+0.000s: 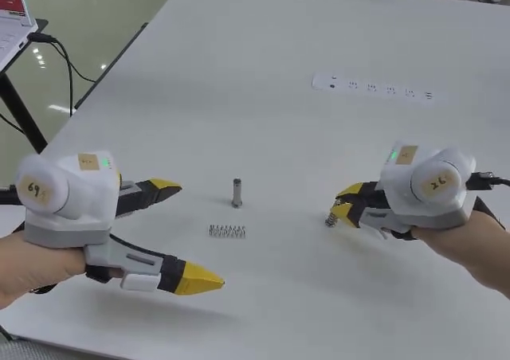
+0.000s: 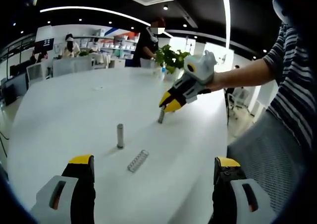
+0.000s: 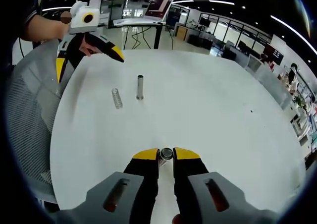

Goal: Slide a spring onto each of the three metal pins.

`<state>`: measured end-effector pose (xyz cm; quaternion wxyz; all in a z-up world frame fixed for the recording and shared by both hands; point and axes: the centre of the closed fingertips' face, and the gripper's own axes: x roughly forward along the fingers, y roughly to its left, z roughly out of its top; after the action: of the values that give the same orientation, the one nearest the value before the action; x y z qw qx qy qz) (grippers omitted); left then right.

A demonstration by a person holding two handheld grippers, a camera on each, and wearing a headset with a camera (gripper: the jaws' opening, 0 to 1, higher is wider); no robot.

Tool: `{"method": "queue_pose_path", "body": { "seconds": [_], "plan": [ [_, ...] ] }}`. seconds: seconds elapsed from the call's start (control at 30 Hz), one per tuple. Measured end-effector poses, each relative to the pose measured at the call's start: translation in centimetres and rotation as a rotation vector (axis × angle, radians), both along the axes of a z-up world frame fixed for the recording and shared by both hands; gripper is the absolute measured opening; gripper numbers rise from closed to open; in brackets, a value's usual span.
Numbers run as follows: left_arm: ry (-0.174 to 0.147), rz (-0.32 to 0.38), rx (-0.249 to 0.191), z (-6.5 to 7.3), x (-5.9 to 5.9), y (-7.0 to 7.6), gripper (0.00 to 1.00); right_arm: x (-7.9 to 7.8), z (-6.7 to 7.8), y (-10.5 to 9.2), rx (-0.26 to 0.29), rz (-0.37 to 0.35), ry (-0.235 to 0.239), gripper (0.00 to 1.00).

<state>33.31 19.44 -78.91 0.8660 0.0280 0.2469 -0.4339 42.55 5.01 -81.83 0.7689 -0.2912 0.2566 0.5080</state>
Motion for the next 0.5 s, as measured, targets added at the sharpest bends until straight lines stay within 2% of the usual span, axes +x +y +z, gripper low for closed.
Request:
{"method": "queue_pose_path", "body": {
  "seconds": [0.33,0.5],
  "plan": [
    [0.000,-0.003,-0.003,0.14,0.03,-0.26,0.98,0.10,0.05,0.06,0.014,-0.030,0.029,0.09],
    [0.000,-0.004,0.000,0.12,-0.06,-0.23,0.98,0.06,0.21,0.11,0.026,-0.042,0.032,0.13]
  ]
}}
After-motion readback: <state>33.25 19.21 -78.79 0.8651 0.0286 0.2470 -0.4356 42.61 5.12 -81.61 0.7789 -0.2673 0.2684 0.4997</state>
